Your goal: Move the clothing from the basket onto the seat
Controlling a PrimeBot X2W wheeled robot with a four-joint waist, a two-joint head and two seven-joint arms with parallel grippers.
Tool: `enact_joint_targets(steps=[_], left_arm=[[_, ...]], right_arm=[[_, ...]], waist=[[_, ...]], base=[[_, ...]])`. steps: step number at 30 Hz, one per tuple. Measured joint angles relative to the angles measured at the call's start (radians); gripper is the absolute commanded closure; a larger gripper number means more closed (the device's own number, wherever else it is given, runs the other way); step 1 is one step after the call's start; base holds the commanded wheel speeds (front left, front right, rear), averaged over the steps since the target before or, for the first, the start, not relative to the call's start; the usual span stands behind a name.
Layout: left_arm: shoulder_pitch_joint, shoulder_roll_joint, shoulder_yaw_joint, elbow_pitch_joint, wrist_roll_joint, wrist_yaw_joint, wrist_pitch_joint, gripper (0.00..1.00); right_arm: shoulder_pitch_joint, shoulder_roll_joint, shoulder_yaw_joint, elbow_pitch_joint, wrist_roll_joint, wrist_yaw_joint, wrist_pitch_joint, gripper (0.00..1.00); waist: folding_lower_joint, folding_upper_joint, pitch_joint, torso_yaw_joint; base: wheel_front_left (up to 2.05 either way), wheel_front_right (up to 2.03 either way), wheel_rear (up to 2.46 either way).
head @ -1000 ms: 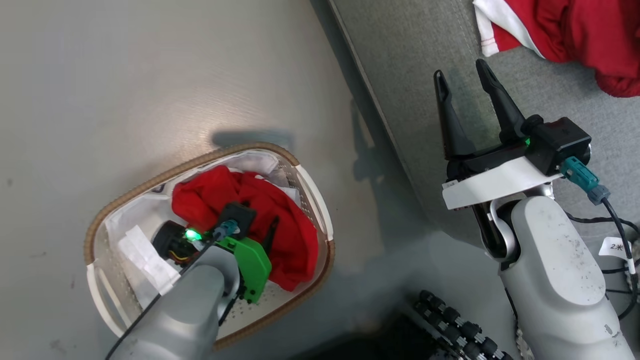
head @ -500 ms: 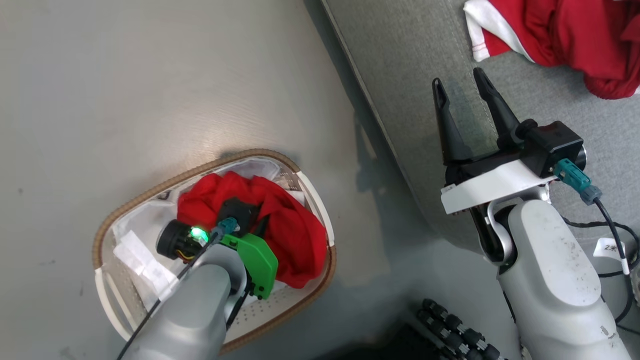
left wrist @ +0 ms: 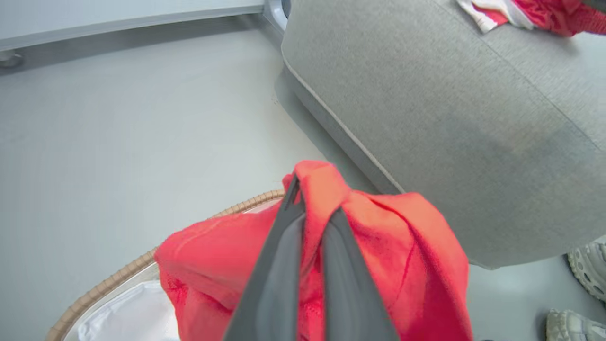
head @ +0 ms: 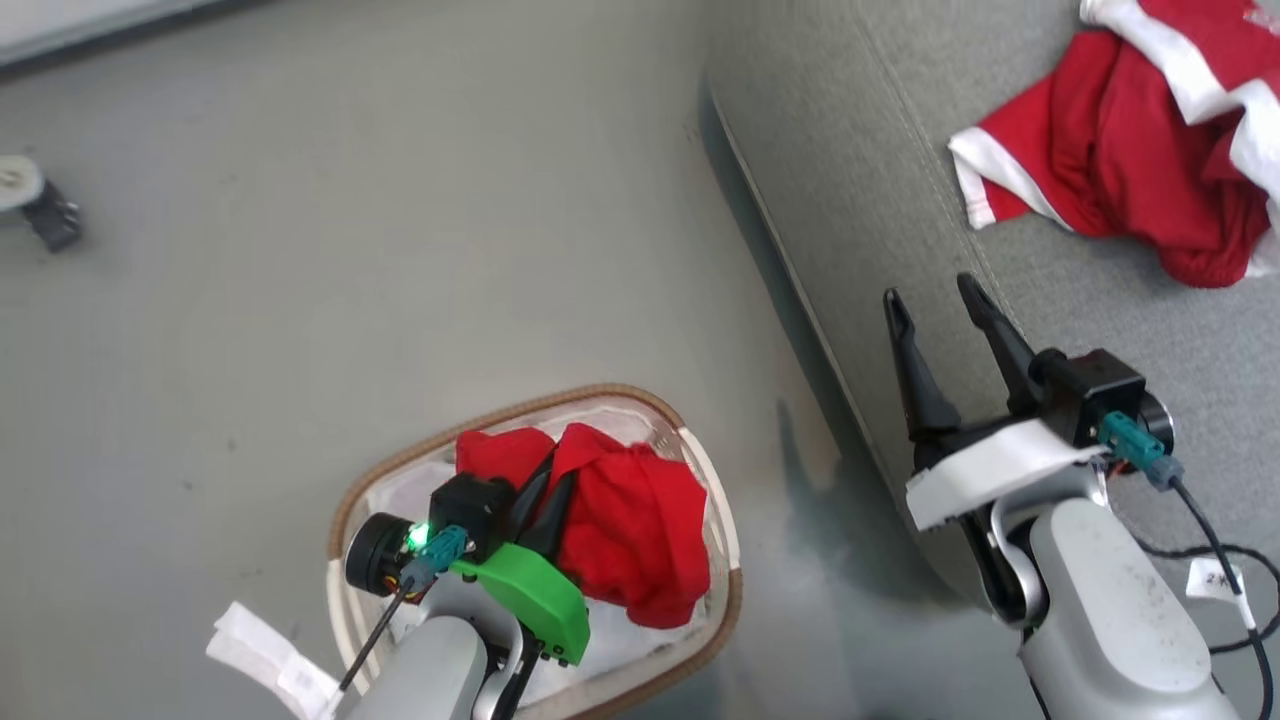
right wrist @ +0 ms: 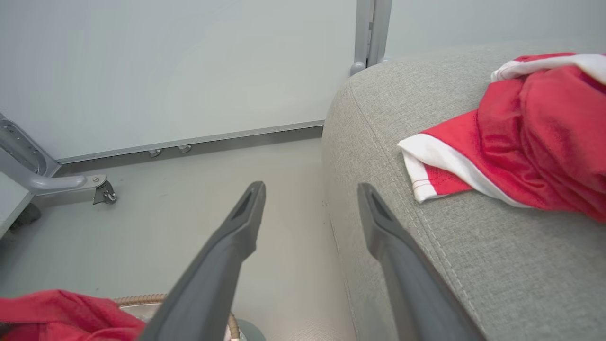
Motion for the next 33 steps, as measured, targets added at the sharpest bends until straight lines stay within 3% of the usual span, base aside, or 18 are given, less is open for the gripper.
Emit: enact_joint_targets(steps=[12, 21, 27, 33], left_arm=[[0.093, -0.004, 0.128, -0.312, 0.05, 0.0, 0.0, 1.0], [0.063, -0.005, 0.178, -0.421, 0.059, 0.0, 0.0, 1.0], [0.06, -0.005, 0.182, -0.43, 0.056, 0.0, 0.0, 1.0], [0.06, -0.005, 0.161, -0.424, 0.054, 0.0, 0.0, 1.0]], right_arm=[[0.123, -0.011, 0.025, 0.056, -0.011, 0.0, 0.0, 0.0], [0.173, -0.009, 0.058, 0.068, -0.012, 0.0, 0.0, 0.0], [0.131, -0.029, 0.18, -0.038, -0.002, 0.0, 0.0, 0.0], [-0.009, -0.086, 0.391, -0.151, 0.046, 0.0, 0.0, 0.0]], waist=[[-0.0001, 0.0, -0.225, 0.106], [-0.0001, 0.0, -0.349, 0.152], [-0.0001, 0.0, -0.382, 0.17], [-0.0001, 0.0, -0.381, 0.177]], base=[[0.0, 0.0, 0.0], [0.0, 0.0, 0.0], [0.0, 0.0, 0.0], [0.0, 0.0, 0.0]])
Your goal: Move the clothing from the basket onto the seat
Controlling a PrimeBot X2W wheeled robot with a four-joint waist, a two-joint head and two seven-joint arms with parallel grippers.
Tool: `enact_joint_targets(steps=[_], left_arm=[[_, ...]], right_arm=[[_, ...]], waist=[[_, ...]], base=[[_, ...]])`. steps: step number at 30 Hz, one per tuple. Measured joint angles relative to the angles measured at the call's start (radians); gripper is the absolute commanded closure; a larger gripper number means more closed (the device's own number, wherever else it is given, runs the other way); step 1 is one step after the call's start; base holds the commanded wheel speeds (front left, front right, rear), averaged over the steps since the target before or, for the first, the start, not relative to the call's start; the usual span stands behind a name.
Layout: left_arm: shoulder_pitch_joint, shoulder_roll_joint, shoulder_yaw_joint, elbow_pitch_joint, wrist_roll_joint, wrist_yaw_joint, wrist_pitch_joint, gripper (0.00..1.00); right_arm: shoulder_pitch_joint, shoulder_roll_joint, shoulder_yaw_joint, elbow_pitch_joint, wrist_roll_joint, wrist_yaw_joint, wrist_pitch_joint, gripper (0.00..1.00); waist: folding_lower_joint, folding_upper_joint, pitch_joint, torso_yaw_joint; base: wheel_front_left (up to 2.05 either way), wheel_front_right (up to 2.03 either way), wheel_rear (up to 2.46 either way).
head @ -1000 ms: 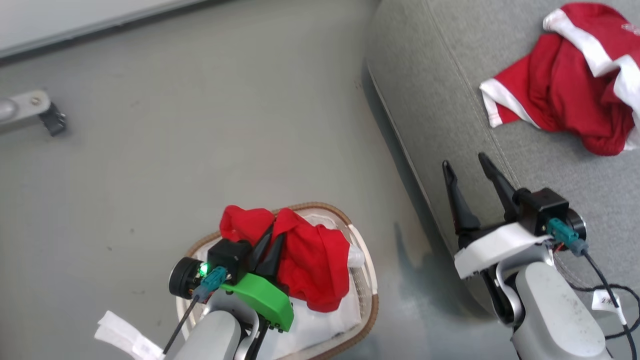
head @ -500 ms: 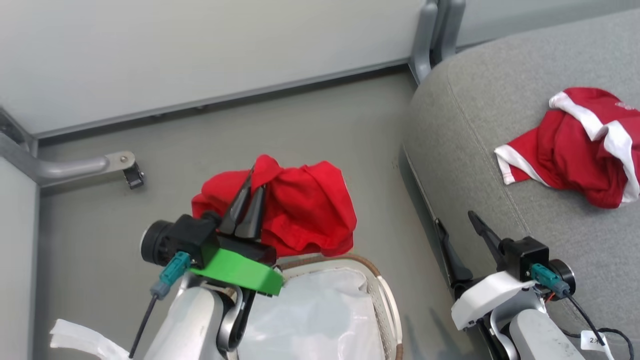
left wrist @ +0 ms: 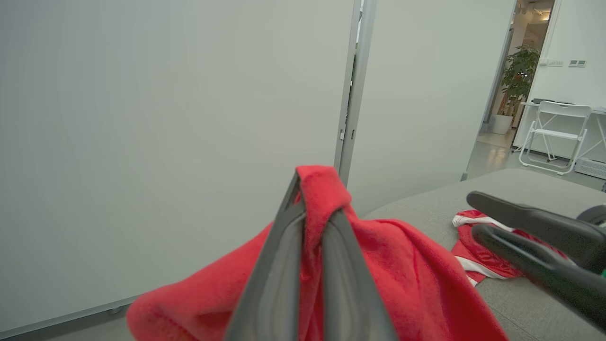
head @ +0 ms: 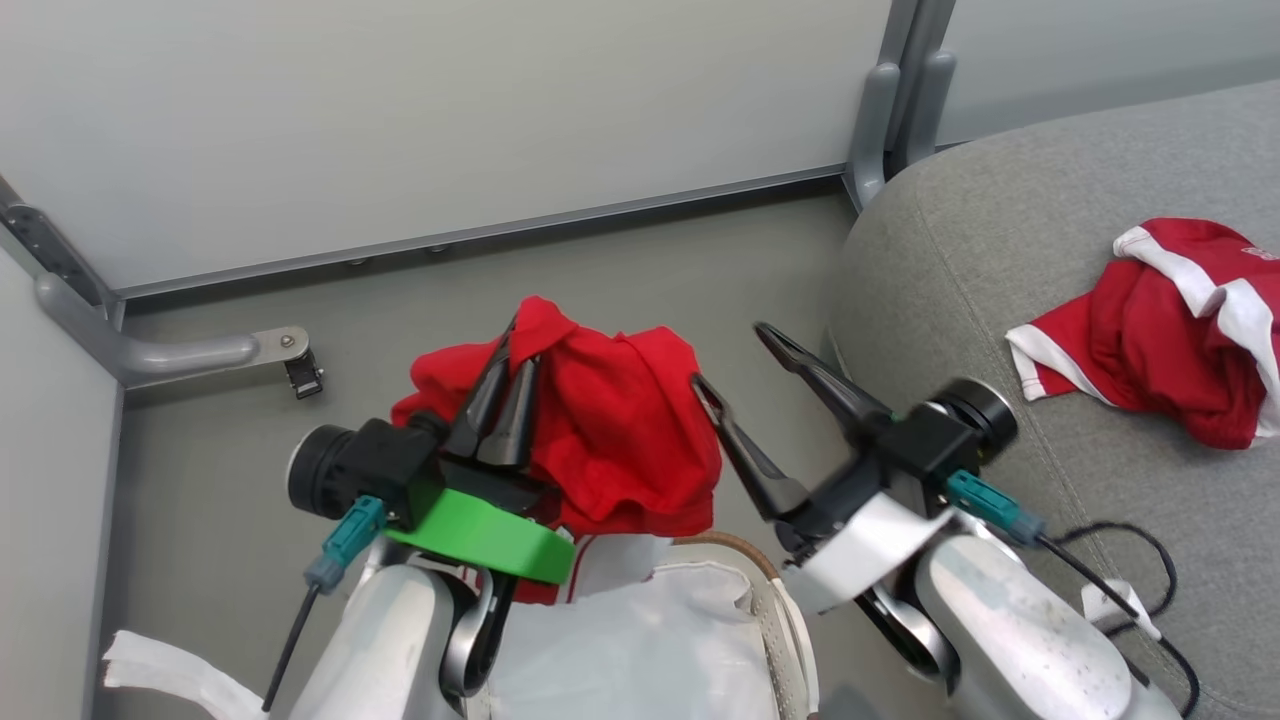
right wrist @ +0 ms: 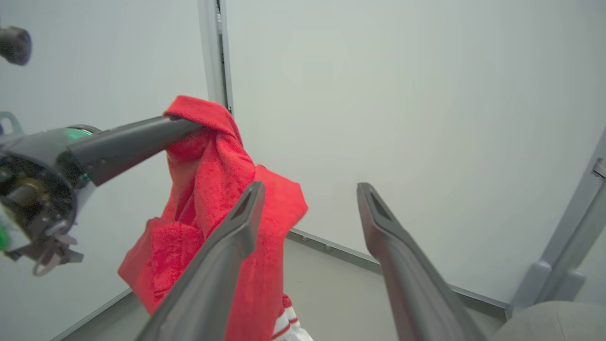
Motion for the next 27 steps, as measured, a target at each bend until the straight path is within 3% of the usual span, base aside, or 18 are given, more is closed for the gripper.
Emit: enact_joint_targets(steps=[3, 6, 12, 13, 14, 18, 19, 20, 21, 27], left_arm=[[0.0, 0.0, -0.028, -0.002, -0.011, 0.0, 0.0, 1.0], [0.0, 0.0, -0.074, -0.008, -0.022, 0.0, 0.0, 1.0], [0.002, -0.001, -0.169, -0.018, -0.055, 0.0, 0.0, 1.0], [0.002, -0.001, -0.179, -0.018, -0.059, 0.0, 0.0, 1.0], [0.003, -0.001, -0.183, -0.018, -0.063, 0.0, 0.0, 1.0], [0.013, 0.0, -0.181, -0.016, -0.065, 0.0, 0.0, 1.0], [0.018, 0.0, -0.178, -0.011, -0.065, 0.0, 0.0, 0.82], [0.023, -0.001, -0.172, -0.007, -0.064, 0.0, 0.0, 0.53], [0.026, -0.001, -0.166, -0.004, -0.064, 0.0, 0.0, 0.0], [0.034, 0.0, -0.11, 0.016, -0.037, 0.0, -0.001, 0.0]], right_arm=[[-0.082, -0.023, 0.095, -0.002, 0.021, 0.0, 0.0, 0.0], [-0.123, -0.041, 0.176, 0.08, 0.032, 0.0, 0.0, 0.0], [-0.171, -0.011, 0.287, 0.26, 0.13, 0.0, 0.0, 0.0], [-0.175, -0.007, 0.305, 0.278, 0.148, 0.0, 0.0, 0.83], [-0.176, -0.003, 0.313, 0.286, 0.158, 0.0, 0.0, 1.0], [-0.175, -0.001, 0.295, 0.286, 0.185, 0.0, 0.0, 1.0], [-0.172, 0.0, 0.279, 0.279, 0.186, 0.0, 0.0, 1.0], [-0.164, -0.001, 0.263, 0.27, 0.187, 0.0, 0.0, 1.0], [-0.154, 0.0, 0.251, 0.262, 0.187, 0.0, 0.0, 1.0], [-0.087, -0.003, 0.154, 0.192, 0.17, 0.0, 0.001, 1.0]], waist=[[0.0, 0.0, -0.003, 0.012], [0.0, 0.0, -0.008, 0.028], [0.0, 0.0, -0.021, 0.07], [0.0, 0.0, -0.023, 0.078], [0.0, 0.0, -0.025, 0.084], [0.0, 0.0, -0.029, 0.097], [0.0, 0.0, -0.029, 0.094], [0.0, 0.0, -0.029, 0.089], [0.0, 0.0, -0.029, 0.084], [0.0, 0.0, -0.026, 0.012]], base=[[0.0, 0.0, 0.0], [0.0, 0.0, 0.0], [0.0, 0.0, 0.0], [0.0, 0.0, 0.0], [0.0, 0.0, 0.0], [0.0, 0.0, 0.0], [0.0, 0.0, 0.0], [0.0, 0.0, 0.0], [0.0, 0.0, 0.0], [0.0, 0.0, 0.0]])
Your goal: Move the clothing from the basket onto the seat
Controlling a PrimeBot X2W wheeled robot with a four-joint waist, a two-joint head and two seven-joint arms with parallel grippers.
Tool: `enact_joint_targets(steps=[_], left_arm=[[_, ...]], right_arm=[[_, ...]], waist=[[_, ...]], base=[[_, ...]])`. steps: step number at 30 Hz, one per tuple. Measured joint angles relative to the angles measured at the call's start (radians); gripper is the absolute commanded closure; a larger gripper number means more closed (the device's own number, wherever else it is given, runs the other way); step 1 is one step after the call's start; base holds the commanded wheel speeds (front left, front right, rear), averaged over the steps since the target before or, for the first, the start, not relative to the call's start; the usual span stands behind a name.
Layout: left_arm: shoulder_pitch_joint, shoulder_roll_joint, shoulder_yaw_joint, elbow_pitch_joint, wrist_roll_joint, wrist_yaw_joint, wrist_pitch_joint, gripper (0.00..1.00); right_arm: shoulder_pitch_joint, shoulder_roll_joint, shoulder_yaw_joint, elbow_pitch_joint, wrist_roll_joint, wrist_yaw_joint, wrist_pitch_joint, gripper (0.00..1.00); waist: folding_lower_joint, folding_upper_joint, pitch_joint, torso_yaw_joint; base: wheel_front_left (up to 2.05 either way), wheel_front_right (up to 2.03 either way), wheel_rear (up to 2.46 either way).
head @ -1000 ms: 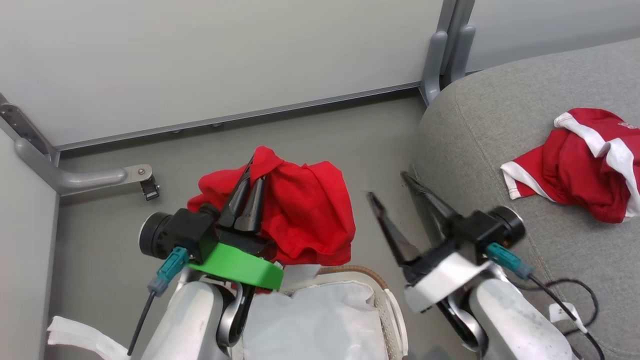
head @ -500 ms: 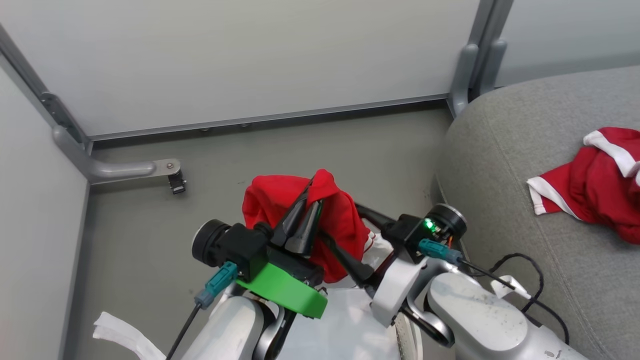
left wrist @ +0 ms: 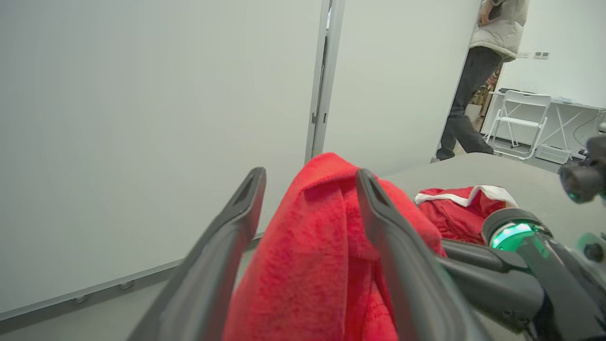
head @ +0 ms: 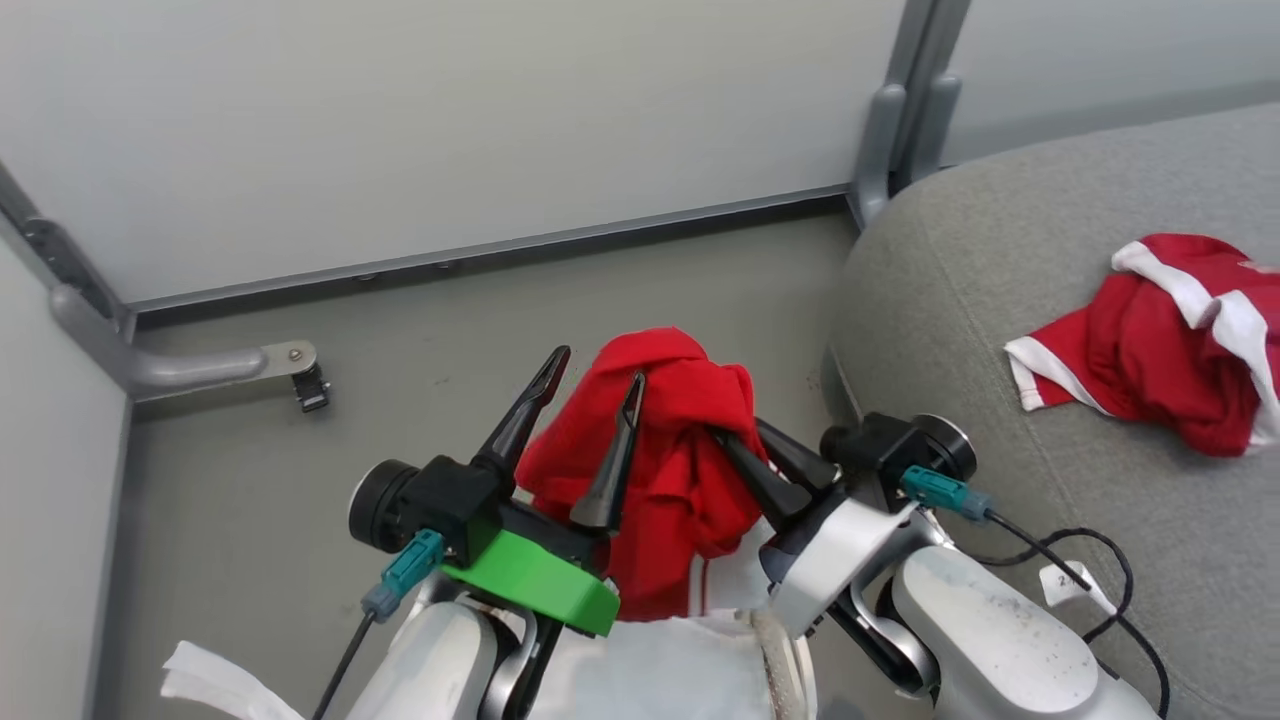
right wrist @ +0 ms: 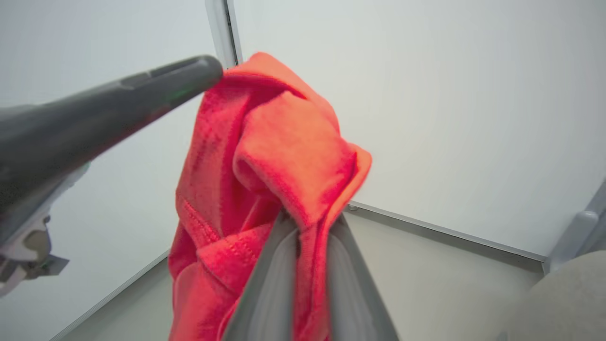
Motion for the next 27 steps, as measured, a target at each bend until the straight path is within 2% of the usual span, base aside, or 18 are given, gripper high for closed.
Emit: enact_joint_targets(steps=[4, 17, 21, 27], left_arm=[[0.004, 0.0, 0.023, 0.015, 0.011, 0.0, 0.0, 0.0], [-0.008, -0.002, 0.028, 0.067, 0.03, 0.0, 0.0, 0.0], [-0.02, -0.003, 0.027, 0.088, 0.041, 0.0, 0.0, 0.0], [-0.042, 0.008, 0.009, 0.122, 0.048, 0.0, 0.0, 0.0]], right_arm=[[0.031, -0.007, -0.047, -0.036, -0.019, 0.0, 0.0, 1.0], [0.063, -0.03, -0.188, -0.101, -0.046, 0.0, 0.0, 1.0], [-0.021, -0.049, -0.257, -0.141, -0.061, 0.0, 0.0, 1.0], [-0.212, -0.133, -0.417, -0.186, -0.109, 0.0, 0.0, 1.0]], waist=[[0.0, 0.0, 0.009, -0.071], [0.0, 0.0, 0.07, -0.371], [0.0, 0.0, 0.098, -0.437], [0.0, 0.0001, 0.173, -0.49]], base=[[0.0, 0.0, 0.0], [0.0, 0.0, 0.0], [0.0, 0.0, 0.0], [0.0, 0.0, 0.0]])
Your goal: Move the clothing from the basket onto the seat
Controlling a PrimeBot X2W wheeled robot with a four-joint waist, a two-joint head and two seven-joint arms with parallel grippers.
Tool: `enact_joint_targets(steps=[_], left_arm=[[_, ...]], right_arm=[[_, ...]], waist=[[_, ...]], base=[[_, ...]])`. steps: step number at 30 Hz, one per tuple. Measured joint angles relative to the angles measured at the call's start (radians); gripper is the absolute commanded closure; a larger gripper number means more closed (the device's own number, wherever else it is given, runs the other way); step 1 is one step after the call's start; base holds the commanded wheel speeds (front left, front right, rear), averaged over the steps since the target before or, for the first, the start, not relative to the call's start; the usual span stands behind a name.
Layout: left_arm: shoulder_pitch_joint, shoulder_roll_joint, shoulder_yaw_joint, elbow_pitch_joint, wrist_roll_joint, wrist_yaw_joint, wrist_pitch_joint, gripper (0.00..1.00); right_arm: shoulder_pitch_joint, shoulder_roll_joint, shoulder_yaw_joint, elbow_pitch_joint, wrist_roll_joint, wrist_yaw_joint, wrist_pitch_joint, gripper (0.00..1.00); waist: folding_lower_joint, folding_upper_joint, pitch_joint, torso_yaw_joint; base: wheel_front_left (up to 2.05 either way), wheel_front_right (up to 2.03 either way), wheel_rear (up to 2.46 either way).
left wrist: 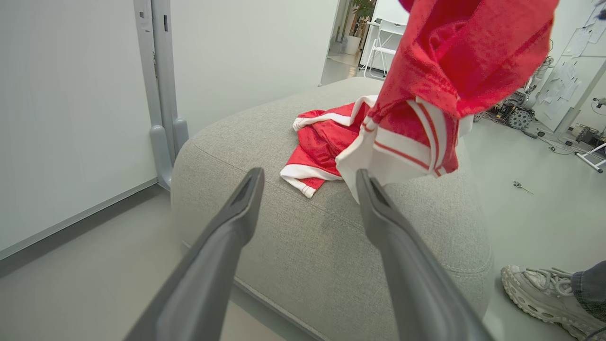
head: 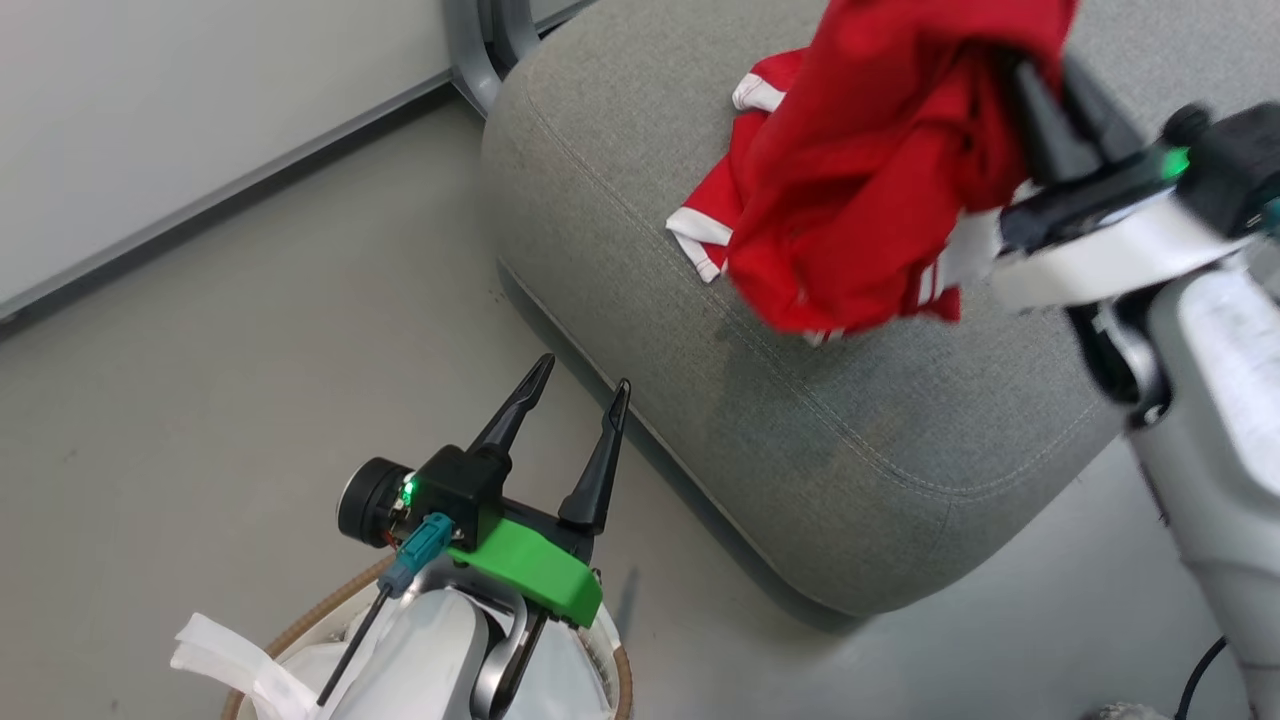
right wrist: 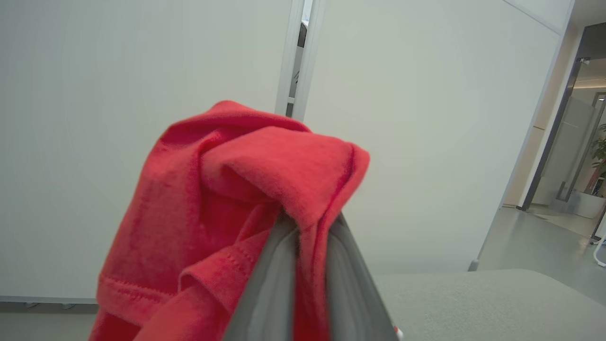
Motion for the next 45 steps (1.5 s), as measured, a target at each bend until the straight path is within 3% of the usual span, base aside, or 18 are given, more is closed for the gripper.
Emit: enact_joint_targets(steps=[7, 11, 18, 25, 26, 27, 28, 29, 38, 45], left_arm=[[-0.044, 0.025, -0.021, 0.015, 0.007, 0.0, 0.0, 0.0], [-0.076, 0.037, -0.032, 0.014, 0.014, 0.0, 0.0, 0.0], [-0.138, 0.05, -0.045, 0.01, 0.03, 0.0, 0.0, 0.0], [-0.159, 0.051, -0.039, -0.011, 0.037, 0.0, 0.0, 0.0], [-0.16, 0.05, -0.039, -0.012, 0.037, 0.0, 0.0, 0.0], [-0.16, 0.05, -0.039, -0.012, 0.037, 0.0, 0.0, 0.0], [-0.161, 0.049, -0.038, -0.012, 0.036, 0.0, 0.0, 0.0], [-0.161, 0.047, -0.036, -0.011, 0.036, 0.0, 0.0, 0.0], [-0.126, 0.027, 0.038, 0.004, 0.039, 0.0, 0.0, 0.0], [-0.041, 0.009, 0.172, -0.011, 0.058, 0.002, 0.0, 0.0]], right_arm=[[-0.159, -0.082, -0.162, 0.06, -0.051, 0.0, 0.0, 1.0], [-0.206, -0.094, -0.212, 0.138, -0.098, 0.0, 0.0, 1.0], [-0.226, -0.058, -0.359, 0.323, -0.181, 0.0, 0.0, 1.0], [-0.169, 0.002, -0.412, 0.472, -0.231, 0.0, -0.001, 1.0], [-0.158, 0.01, -0.419, 0.495, -0.231, 0.0, -0.001, 0.92], [-0.149, 0.014, -0.421, 0.517, -0.232, 0.0, -0.001, 0.63], [-0.141, 0.018, -0.42, 0.535, -0.232, 0.0, -0.001, 0.5], [-0.129, 0.026, -0.42, 0.55, -0.23, 0.0, -0.001, 0.0], [0.006, 0.062, -0.414, 0.43, -0.202, 0.0, -0.001, 0.0], [0.15, 0.086, -0.312, 0.278, -0.15, 0.0, -0.001, 0.0]], waist=[[0.0, 0.0, 0.099, 0.009], [0.0001, 0.0, 0.153, 0.038], [0.0001, 0.0, 0.251, 0.111], [0.0002, 0.0, 0.34, 0.189], [0.0002, 0.0, 0.35, 0.2], [0.0002, 0.0, 0.358, 0.211], [0.0002, 0.0, 0.364, 0.219], [0.0002, -0.0001, 0.369, 0.229], [0.0002, -0.0001, 0.32, 0.258], [0.0, 0.0, 0.204, 0.254]], base=[[0.0, 0.0, 0.0], [0.0, 0.0, 0.0], [0.0, 0.0, 0.0], [0.0, 0.0, 0.0], [0.0, 0.0, 0.0], [0.0, 0.0, 0.0], [0.0, 0.0, 0.0], [0.0, 0.0, 0.0], [0.0, 0.0, 0.0], [0.0, 0.0, 0.0]])
